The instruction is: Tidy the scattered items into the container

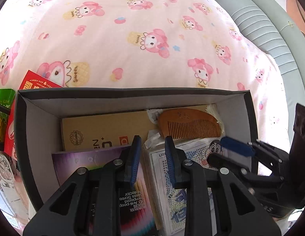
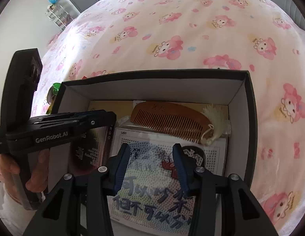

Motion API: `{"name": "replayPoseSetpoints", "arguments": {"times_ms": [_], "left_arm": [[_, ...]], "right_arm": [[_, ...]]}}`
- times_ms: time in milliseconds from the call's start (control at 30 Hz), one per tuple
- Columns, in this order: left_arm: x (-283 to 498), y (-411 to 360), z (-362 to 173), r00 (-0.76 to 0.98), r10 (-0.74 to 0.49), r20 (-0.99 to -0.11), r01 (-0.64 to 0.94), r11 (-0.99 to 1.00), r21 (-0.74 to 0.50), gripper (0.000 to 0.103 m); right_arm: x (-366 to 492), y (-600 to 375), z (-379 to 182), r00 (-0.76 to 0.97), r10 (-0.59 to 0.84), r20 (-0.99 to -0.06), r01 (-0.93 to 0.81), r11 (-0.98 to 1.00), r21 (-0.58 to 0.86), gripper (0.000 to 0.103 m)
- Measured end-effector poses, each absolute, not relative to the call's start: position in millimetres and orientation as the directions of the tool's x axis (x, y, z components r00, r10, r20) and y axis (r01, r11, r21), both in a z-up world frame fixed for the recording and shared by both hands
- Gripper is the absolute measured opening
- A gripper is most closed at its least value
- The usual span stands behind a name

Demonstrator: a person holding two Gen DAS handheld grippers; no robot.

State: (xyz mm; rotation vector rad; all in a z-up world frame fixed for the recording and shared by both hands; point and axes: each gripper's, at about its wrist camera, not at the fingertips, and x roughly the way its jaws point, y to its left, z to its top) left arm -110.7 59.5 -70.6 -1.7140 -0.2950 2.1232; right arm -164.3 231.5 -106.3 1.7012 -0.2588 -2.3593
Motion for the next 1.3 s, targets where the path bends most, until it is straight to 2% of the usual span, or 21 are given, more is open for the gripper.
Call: {"name": "replayPoseSetpoints", "arguments": {"times_ms": [67,233,967,1167,1300], "left_arm": [[-112,66,-76,-0.169,0.433,-0.885,-0.176,-0.897,-0.405,0.024],[-120,73,-83,-0.170,0.437,-0.883,-0.171,-0.896,-0.410,0.024],[-131,95,-102,-0.132,0.496,-0.858,-0.146,-0.866,-0.478,0.025],[-126,106,-101,-0.105,0.541,-0.835,-0.189,-0.835,-0.517,0.025],[-131,91,-99,-0.159,0.529,-0.834,-0.135,-0.848,-0.512,0.025]], "right_arm": [[-170,228,-110,-0.309,-0.221,-0.925,0.065,-0.975,0.211,0.041],[-167,235,-119,-0.281,-0.271,-0.921,0.043,-0.962,0.270,0.041],[-177,244,-129,-0.304,-0.237,-0.923,0.009,-0.969,0.246,0.041],[-166,247,-118,-0.317,-0.250,-0.915,0.007,-0.965,0.261,0.041],[-154,254,-103,-0.369,-0.278,-0.887,0.000,-0.954,0.299,0.041]]}}
